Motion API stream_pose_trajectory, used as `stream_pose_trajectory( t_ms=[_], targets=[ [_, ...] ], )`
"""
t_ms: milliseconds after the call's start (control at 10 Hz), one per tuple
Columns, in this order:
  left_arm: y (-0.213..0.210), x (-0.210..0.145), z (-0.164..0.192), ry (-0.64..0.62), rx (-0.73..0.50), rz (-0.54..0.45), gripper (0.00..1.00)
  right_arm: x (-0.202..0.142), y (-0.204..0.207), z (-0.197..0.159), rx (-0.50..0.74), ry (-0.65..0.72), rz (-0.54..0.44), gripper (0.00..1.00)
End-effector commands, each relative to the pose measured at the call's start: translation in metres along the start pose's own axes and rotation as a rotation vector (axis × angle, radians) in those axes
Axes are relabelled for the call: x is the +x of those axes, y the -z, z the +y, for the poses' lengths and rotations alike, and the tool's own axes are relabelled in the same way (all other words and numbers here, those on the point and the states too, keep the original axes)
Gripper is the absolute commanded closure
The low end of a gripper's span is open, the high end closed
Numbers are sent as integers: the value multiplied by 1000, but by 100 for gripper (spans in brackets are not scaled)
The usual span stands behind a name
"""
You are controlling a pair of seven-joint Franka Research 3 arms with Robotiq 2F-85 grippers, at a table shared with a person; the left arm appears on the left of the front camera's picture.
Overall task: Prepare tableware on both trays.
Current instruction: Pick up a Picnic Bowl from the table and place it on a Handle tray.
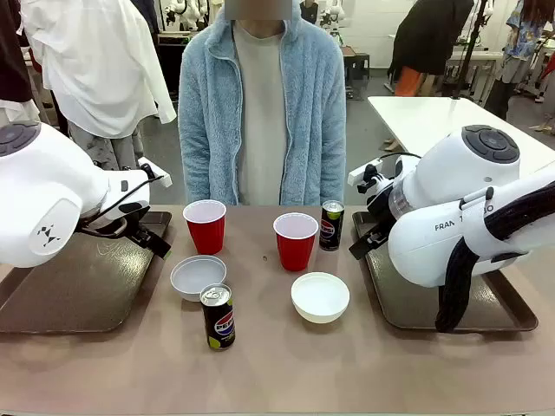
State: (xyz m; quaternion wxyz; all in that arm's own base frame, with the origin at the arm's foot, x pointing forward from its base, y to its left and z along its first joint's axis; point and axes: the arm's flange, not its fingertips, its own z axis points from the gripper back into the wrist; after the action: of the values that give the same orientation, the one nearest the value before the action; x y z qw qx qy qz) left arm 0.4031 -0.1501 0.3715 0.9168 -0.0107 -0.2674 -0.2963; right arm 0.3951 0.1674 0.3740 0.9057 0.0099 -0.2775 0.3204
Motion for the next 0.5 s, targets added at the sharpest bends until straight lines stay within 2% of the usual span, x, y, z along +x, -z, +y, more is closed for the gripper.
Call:
stream_pose_trajectory(
  t_ms=[0, 400],
  targets=[
    [0, 0, 0, 0, 0, 0, 0, 0, 0, 0, 0, 0, 0, 0],
    [0, 0, 0, 0, 0, 0, 0, 0, 0, 0, 0, 0, 0, 0]
  ],
)
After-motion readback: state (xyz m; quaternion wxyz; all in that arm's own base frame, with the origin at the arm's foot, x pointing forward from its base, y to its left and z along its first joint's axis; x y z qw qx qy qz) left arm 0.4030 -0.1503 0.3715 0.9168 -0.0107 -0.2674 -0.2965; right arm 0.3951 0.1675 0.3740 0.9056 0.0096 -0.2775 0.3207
